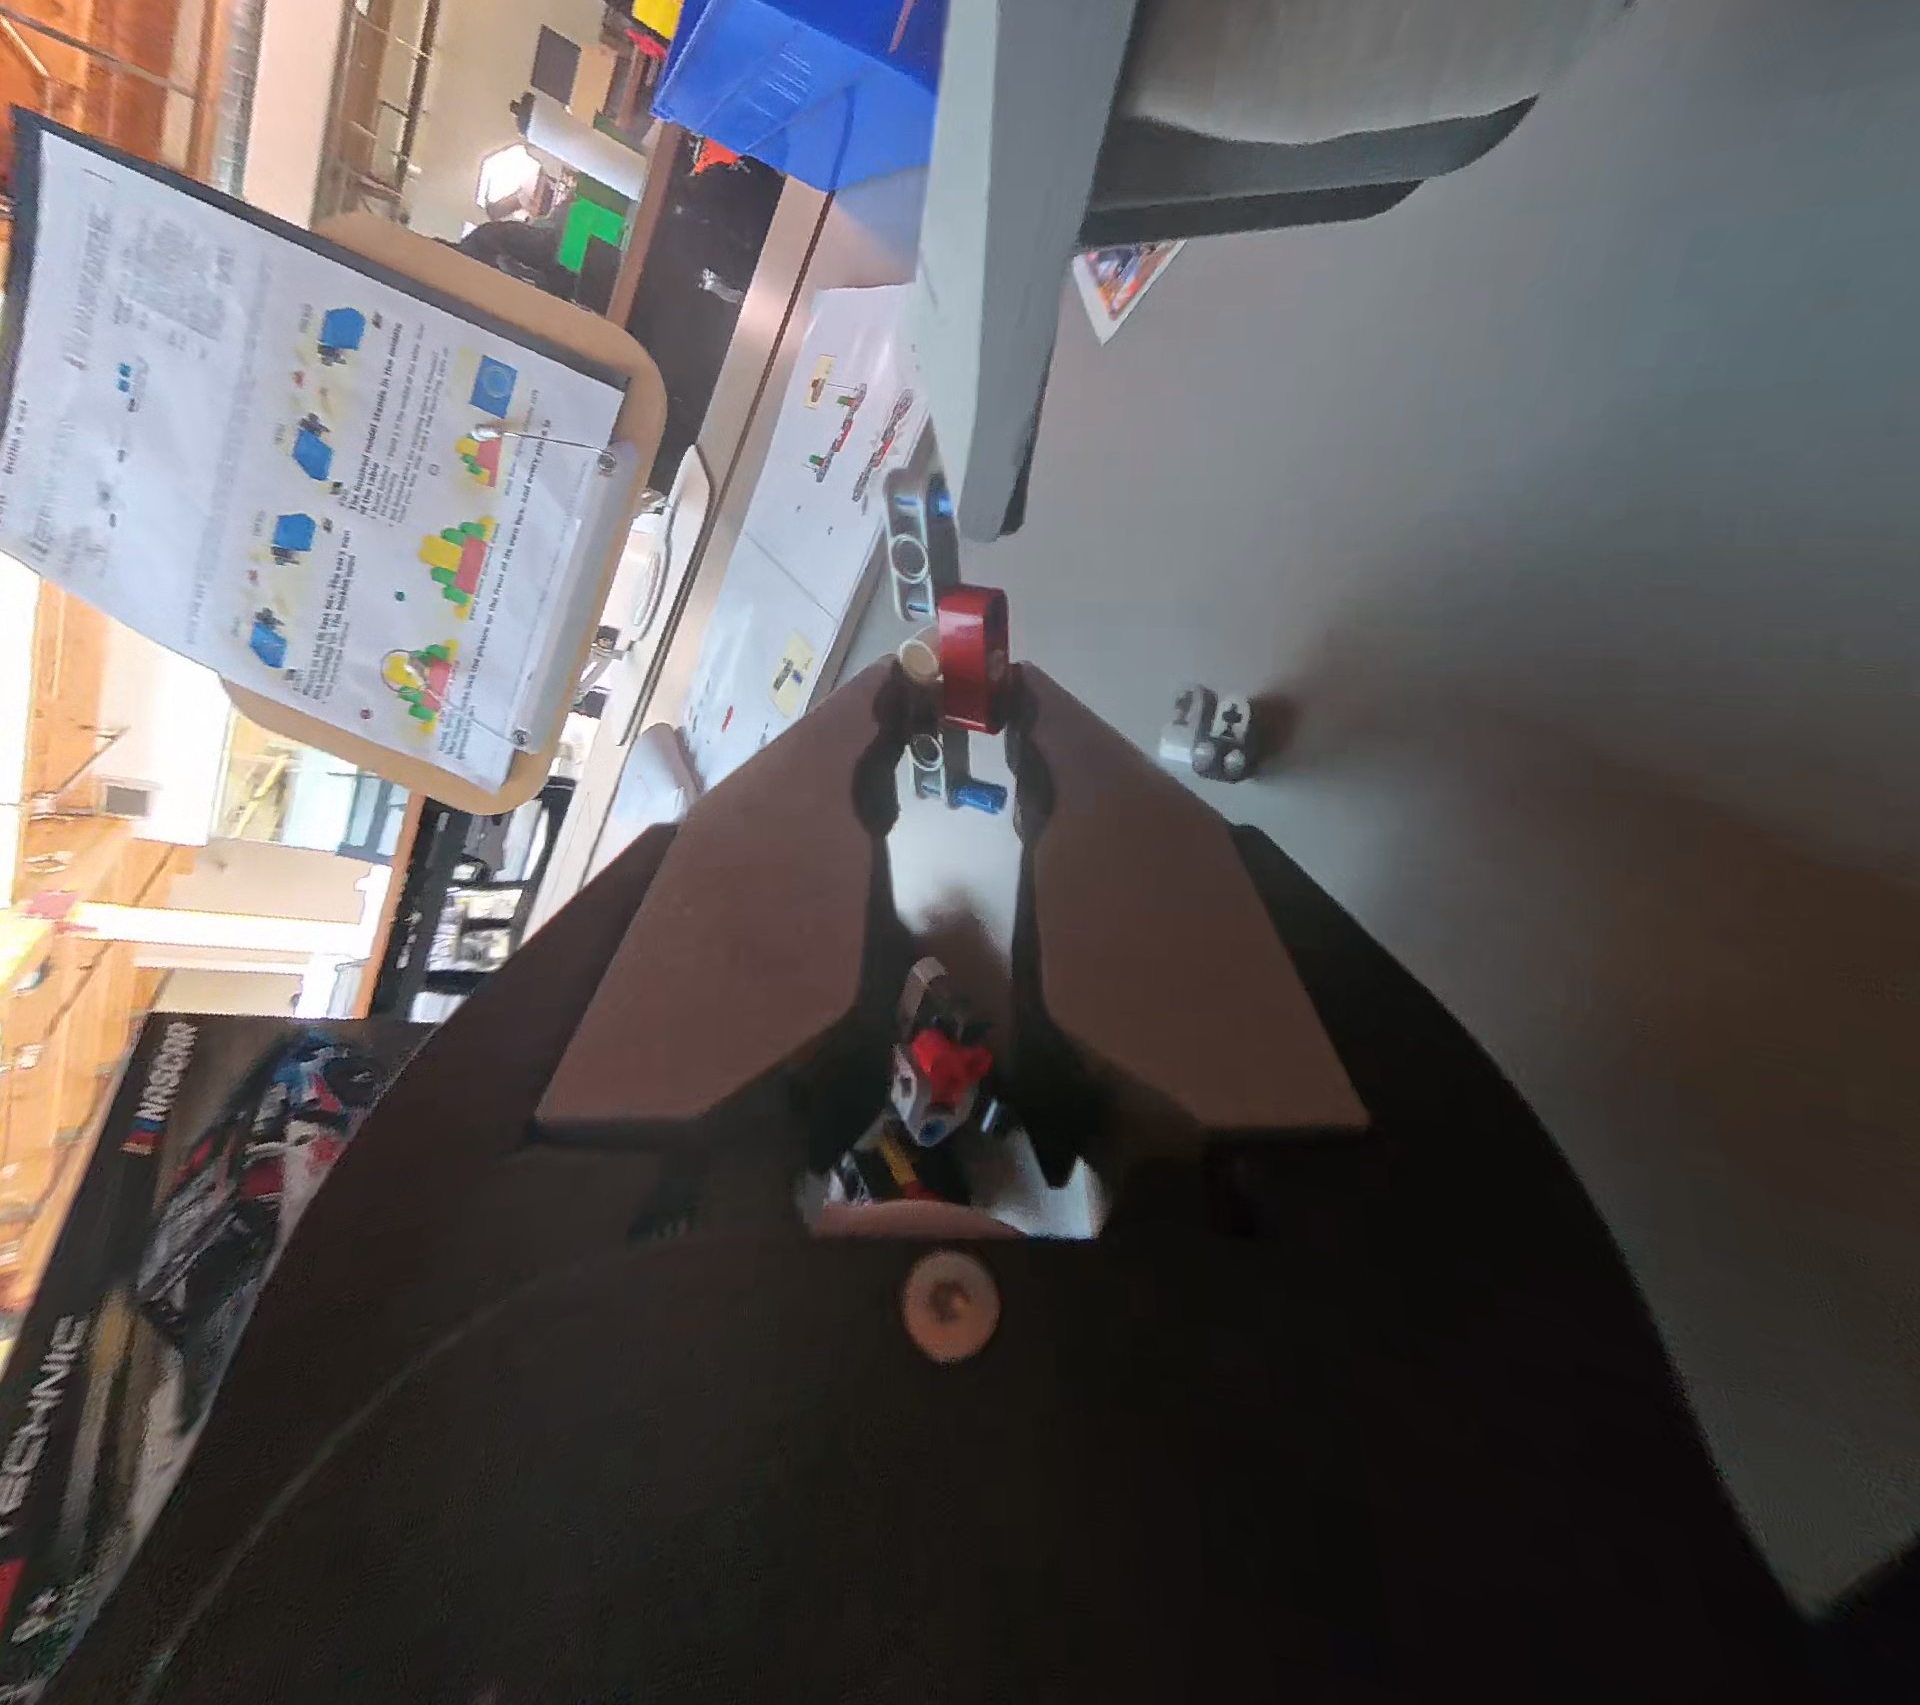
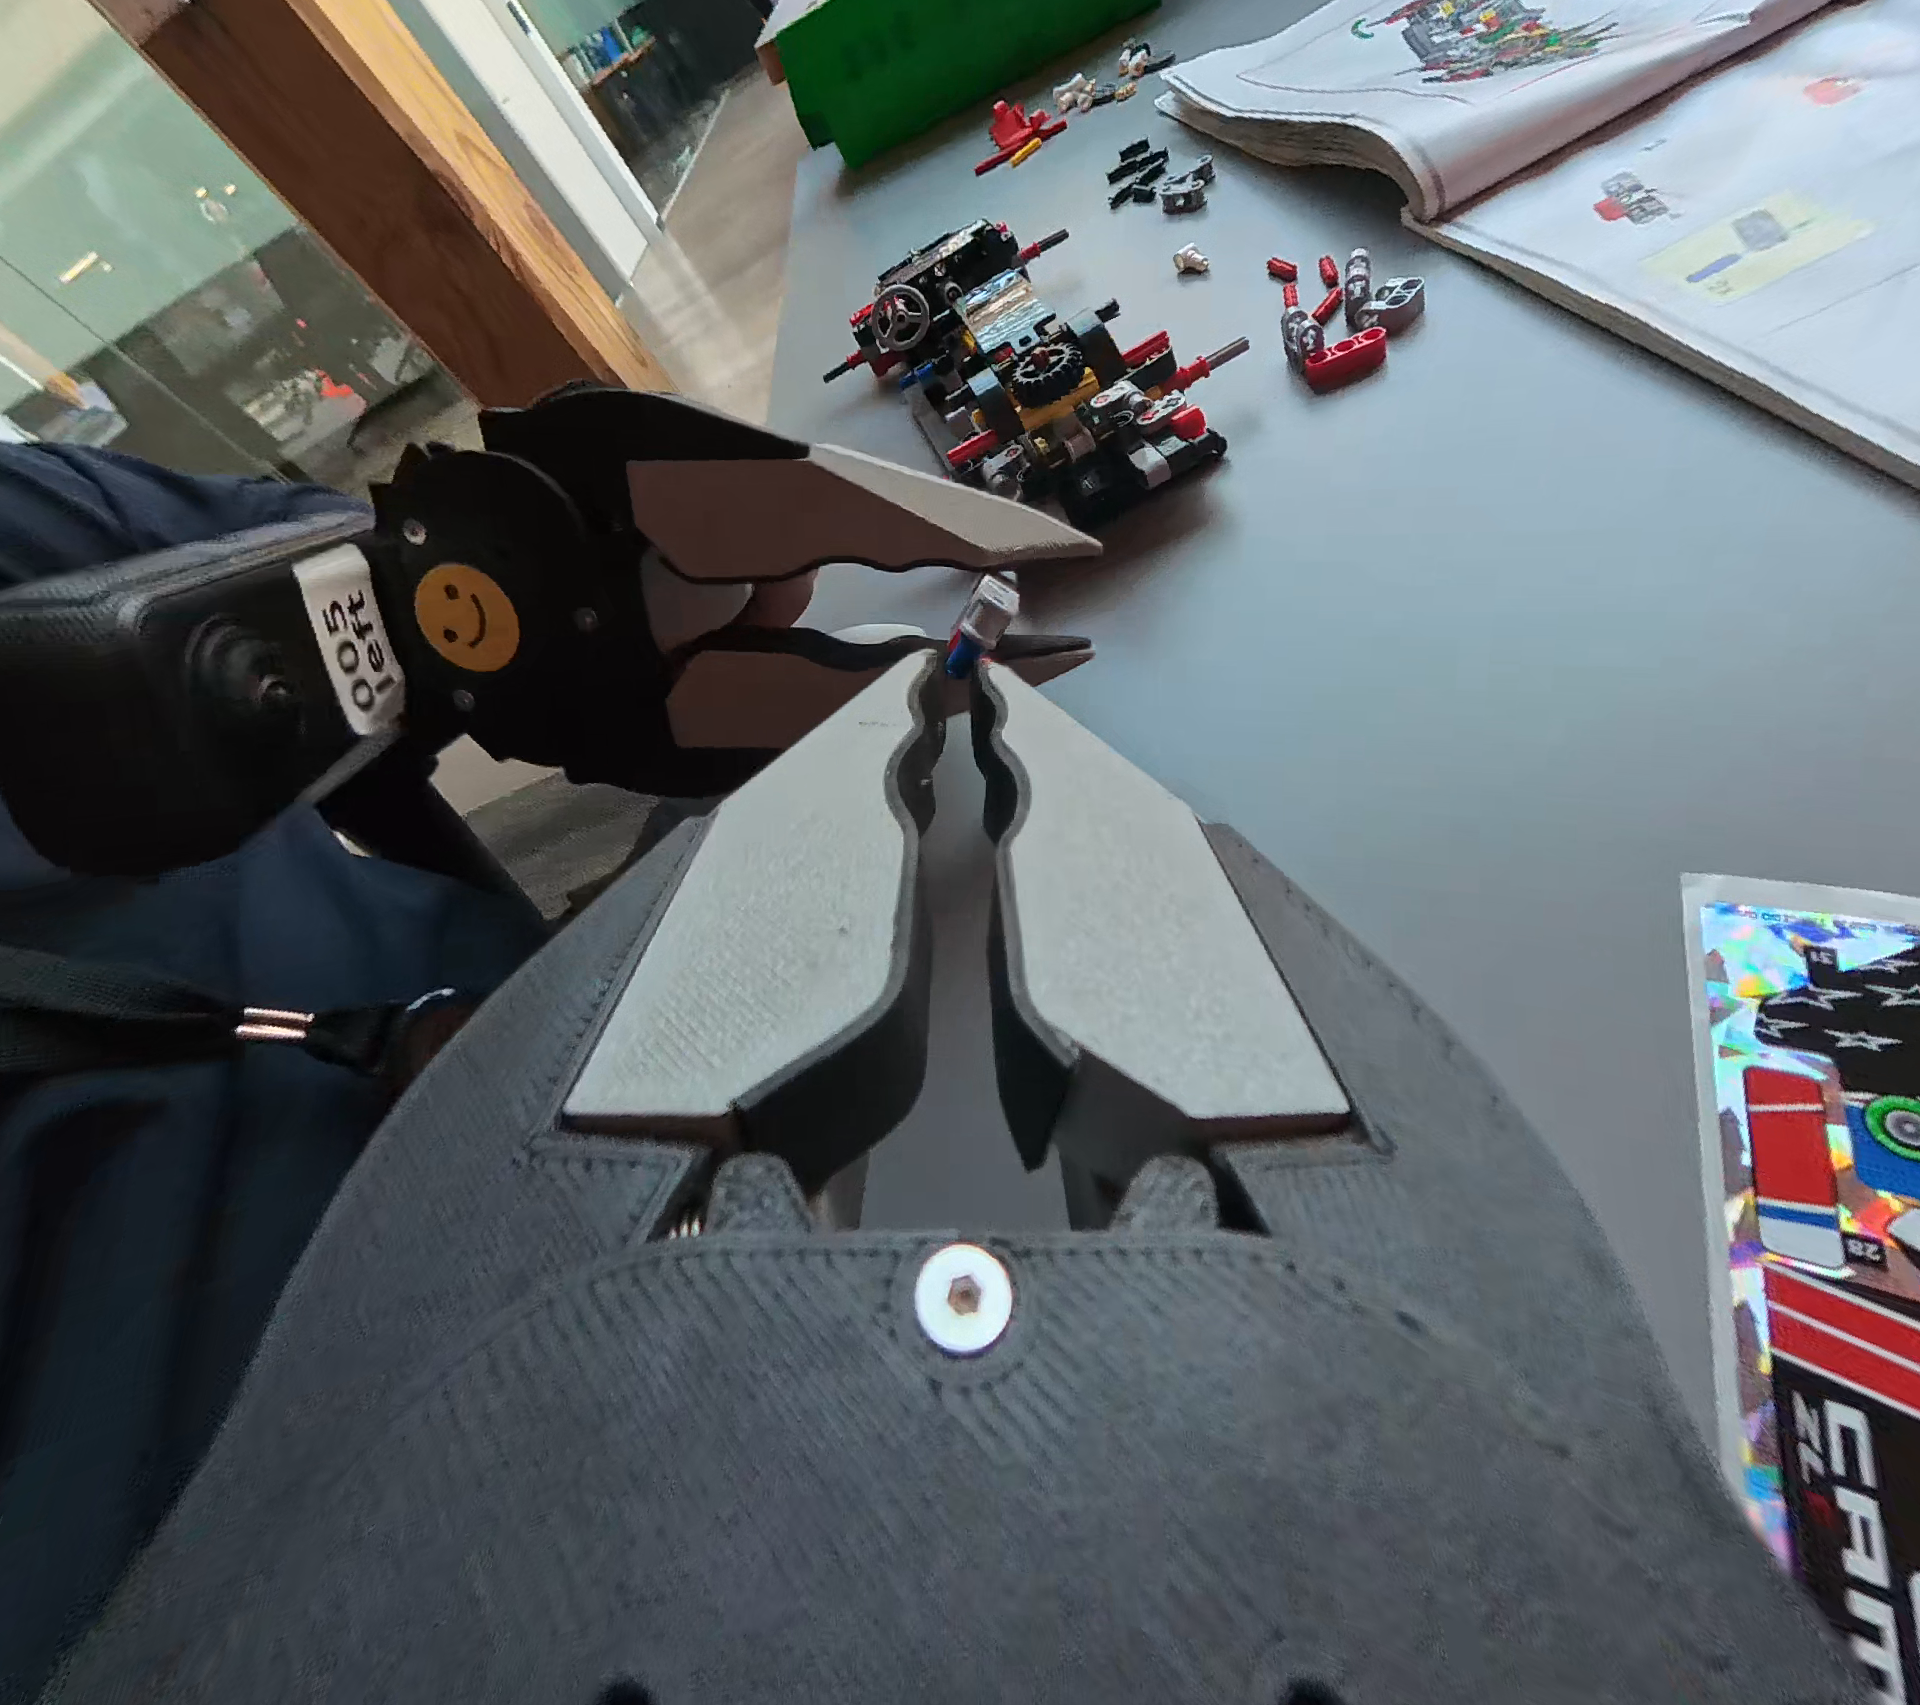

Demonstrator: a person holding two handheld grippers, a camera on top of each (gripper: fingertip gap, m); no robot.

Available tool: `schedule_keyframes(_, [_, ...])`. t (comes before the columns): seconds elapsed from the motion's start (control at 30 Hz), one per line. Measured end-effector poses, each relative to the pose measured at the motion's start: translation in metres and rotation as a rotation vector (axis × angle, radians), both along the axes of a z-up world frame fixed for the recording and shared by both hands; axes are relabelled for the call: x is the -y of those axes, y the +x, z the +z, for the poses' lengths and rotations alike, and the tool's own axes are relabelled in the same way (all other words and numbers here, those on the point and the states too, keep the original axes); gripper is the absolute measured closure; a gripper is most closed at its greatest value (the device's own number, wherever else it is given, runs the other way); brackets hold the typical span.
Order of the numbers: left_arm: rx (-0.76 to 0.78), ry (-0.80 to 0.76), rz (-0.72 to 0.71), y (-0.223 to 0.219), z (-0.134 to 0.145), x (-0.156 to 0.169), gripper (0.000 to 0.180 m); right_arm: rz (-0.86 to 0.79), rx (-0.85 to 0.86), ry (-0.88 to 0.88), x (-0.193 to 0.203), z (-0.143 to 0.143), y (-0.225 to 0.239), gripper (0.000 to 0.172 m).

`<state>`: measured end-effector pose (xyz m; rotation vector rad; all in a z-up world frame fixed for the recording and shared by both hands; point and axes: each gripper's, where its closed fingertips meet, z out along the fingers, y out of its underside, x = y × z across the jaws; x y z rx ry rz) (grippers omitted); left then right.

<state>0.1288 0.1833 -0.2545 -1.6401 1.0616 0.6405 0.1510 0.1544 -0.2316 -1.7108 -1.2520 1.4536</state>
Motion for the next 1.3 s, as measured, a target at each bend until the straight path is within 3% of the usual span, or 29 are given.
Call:
schedule_keyframes(0.3, [0.337,-0.251,-0.187,0.023,0.002,0.021,0.158,0.074,0.058,0.113,0.003,-0.008,0.008,0.172])
schedule_keyframes(0.4, [0.447,-0.425,-0.254,0.029,0.000,0.031,0.150,0.125,0.058,0.131,0.011,-0.008,0.008,0.171])
schedule_keyframes(0.5, [0.606,-0.620,-0.325,0.035,0.001,0.045,0.156,0.180,0.056,0.176,0.021,-0.008,0.008,0.171])
schedule_keyframes(0.63, [0.767,-0.751,-0.367,0.036,0.003,0.052,0.169,0.226,0.071,0.241,0.029,-0.011,0.008,0.171])
schedule_keyframes(1.0, [0.931,-0.762,-0.352,0.040,0.010,0.048,0.175,0.183,0.026,0.284,0.021,-0.005,0.009,0.170])
schedule_keyframes(1.3, [0.948,-0.741,-0.372,0.044,0.010,0.048,0.176,0.169,0.022,0.308,0.020,-0.004,0.009,0.170])
